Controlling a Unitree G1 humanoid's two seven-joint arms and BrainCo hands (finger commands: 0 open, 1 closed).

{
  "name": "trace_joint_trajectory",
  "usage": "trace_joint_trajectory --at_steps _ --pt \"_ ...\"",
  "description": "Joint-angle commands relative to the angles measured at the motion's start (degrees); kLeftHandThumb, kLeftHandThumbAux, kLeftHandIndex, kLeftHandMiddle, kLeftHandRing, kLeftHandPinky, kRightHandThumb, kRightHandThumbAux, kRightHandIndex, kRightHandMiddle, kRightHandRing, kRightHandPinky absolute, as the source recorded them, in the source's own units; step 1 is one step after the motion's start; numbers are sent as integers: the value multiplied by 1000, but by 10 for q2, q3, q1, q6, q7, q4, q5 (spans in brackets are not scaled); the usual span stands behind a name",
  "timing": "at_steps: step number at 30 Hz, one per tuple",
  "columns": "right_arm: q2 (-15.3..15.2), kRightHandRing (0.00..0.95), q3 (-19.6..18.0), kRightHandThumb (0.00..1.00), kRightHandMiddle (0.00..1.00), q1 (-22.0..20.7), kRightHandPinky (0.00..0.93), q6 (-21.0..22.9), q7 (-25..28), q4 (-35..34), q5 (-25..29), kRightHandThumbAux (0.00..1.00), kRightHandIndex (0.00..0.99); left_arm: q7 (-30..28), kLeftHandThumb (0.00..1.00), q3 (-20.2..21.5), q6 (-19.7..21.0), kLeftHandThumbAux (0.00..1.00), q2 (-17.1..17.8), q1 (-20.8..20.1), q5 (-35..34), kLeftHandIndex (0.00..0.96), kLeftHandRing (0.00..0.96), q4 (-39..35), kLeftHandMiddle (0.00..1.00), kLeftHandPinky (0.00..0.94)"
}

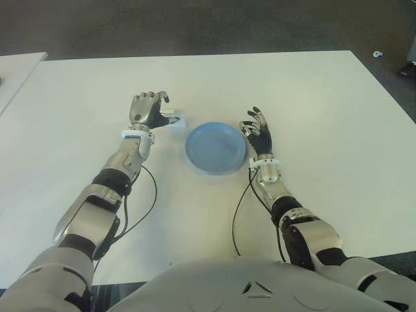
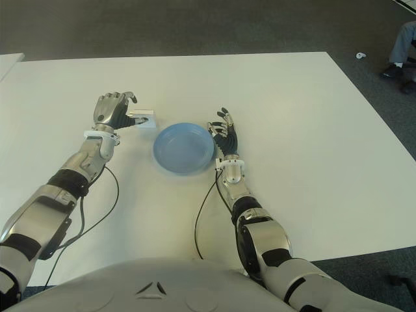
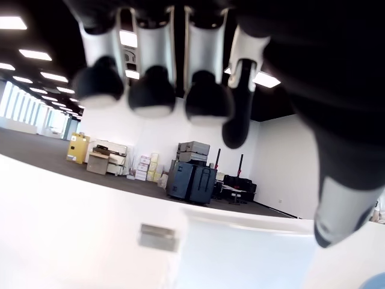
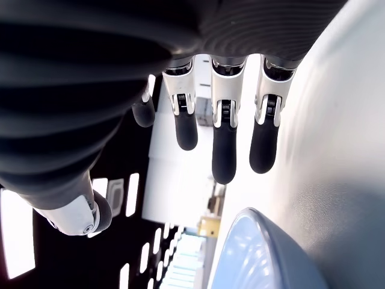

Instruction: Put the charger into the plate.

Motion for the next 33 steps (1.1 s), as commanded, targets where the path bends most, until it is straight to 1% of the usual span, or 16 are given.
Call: trace_joint_trajectory --at_steps 1,2,3,4,7,8,10,11,12,14,17,21,26,29,30,33 --pt "9 300 -1 0 185 65 339 50 7 61 1 603 0 -16 734 -6 -26 694 1 -7 1 441 810 30 821 729" --pt "9 302 -2 0 187 65 339 50 7 61 1 606 0 -17 723 -9 -36 693 1 -15 2 436 705 48 723 638" --pt "9 303 -2 0 188 65 339 50 6 61 1 609 0 -20 717 -16 -49 692 0 -30 6 433 637 80 660 578" --pt "10 304 -2 0 190 65 338 50 6 61 1 611 0 -21 641 -20 -58 608 -1 -40 8 380 481 102 512 439" --pt "10 306 -1 0 192 65 336 51 6 60 0 613 0 -34 548 -40 -72 512 7 -53 26 299 291 121 330 264" --pt "10 307 -1 0 193 65 333 51 6 60 -1 613 0 -39 496 -48 -75 459 12 -55 33 221 186 121 218 169" --pt "10 307 -1 0 193 65 330 52 5 60 -1 615 0 -42 438 -58 -79 386 17 -60 44 125 76 125 93 69" --pt "11 307 -1 0 194 65 329 52 5 60 -1 615 0 -44 427 -70 -81 374 22 -67 57 107 60 132 74 55" --pt "11 307 -1 0 192 65 331 52 5 60 -1 617 0 -44 388 -78 -83 334 25 -72 66 69 38 137 47 35" --pt "11 305 -1 0 189 66 333 52 4 59 -1 621 0 -51 340 -96 -86 284 33 -86 85 35 19 149 24 17" --pt "12 304 -1 0 186 66 334 51 6 59 -1 625 0 -69 279 -111 -81 225 37 -103 99 11 6 167 7 5" --pt "12 303 -1 0 184 67 330 51 6 58 -1 625 0 -93 217 -119 -70 183 36 -112 100 2 1 175 1 1" --pt "11 303 -2 0 182 68 332 51 12 57 2 628 0 -133 163 -113 -37 158 28 -116 86 0 0 174 0 0" --pt "12 304 -2 0 182 68 341 50 15 57 3 630 0 -165 143 -100 37 147 13 -75 81 0 0 87 0 0" --pt "12 304 -2 1 182 68 344 50 15 57 3 630 0 -172 137 -98 54 144 12 -66 80 0 0 67 0 0" --pt "10 304 -1 5 183 69 339 47 16 56 2 629 0 -186 132 -84 140 145 -8 -17 82 0 0 -20 0 0"
